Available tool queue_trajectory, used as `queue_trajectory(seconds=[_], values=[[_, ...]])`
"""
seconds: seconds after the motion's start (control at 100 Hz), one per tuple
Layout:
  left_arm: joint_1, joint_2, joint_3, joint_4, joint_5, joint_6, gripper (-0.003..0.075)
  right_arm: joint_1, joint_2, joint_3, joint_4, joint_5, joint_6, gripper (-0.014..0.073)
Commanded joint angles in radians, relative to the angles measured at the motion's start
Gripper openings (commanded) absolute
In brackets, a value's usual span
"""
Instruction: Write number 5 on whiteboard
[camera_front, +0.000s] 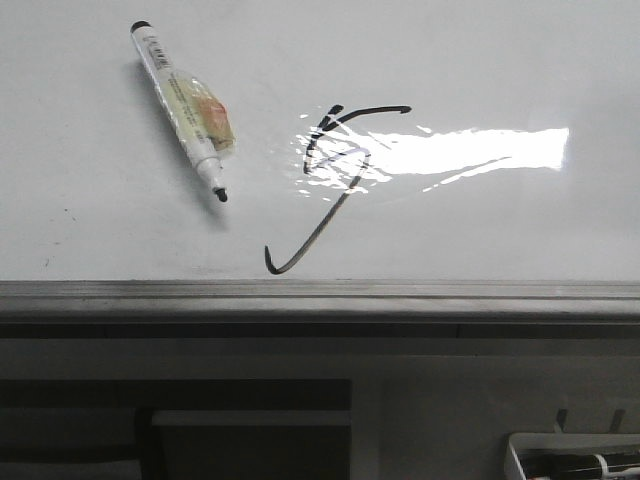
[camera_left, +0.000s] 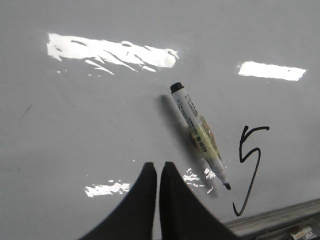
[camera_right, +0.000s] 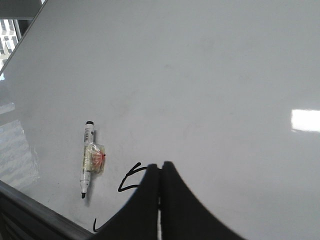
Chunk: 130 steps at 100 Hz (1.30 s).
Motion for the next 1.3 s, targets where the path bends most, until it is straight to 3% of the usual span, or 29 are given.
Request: queue_trajectory(seconds=[0.0,0.09,0.18,0.35,0.42,0.52,0.66,0.8,1.29], values=[[0.0,-0.014,-0.005,0.024,0.007,0.004,-0.002,0.001,0.009,-0.025,-0.021,0.026,-0.016,-0.0069],[0.006,-0.068,0.034,0.195,-0.042,0.002,-0.002,0.001,0.009,-0.025,-0.021,0.026,-0.016,-0.0069],[0.047,-0.154,0.09,0.526,-0.01,-0.054,-0.002,0.001,0.009,-0.025,-0.021,0.026,-0.016,-0.0069],[0.225,-0.291,0.194,1.056,0.024,-0.635,-0.002,0.001,0.009,-0.025,-0.021,0.026,-0.016,-0.0069],[0.319,-0.332,0.232,1.192,0.071,-0.834,-0.002,0.001,0.009,-0.025,-0.021,0.026,-0.016,-0.0069],[0.45,-0.375,0.259,1.307,0.205,-1.0,-0.002,0.001,0.009,-0.025,-0.021,0.026,-0.016,-0.0069],[0.584,-0.412,0.274,1.356,0.371,-1.025,-0.002,0.001,0.009,-0.025,-0.021,0.026,-0.016,-0.0069],[0.657,-0.453,0.274,1.394,0.431,-1.025,-0.002,0.001,0.009,-0.025,-0.021,0.026,-0.016,-0.0069],[0.664,-0.46,0.274,1.394,0.434,-1.025,-0.002,0.001,0.009,-0.025,-0.021,0.026,-0.016,-0.0069]])
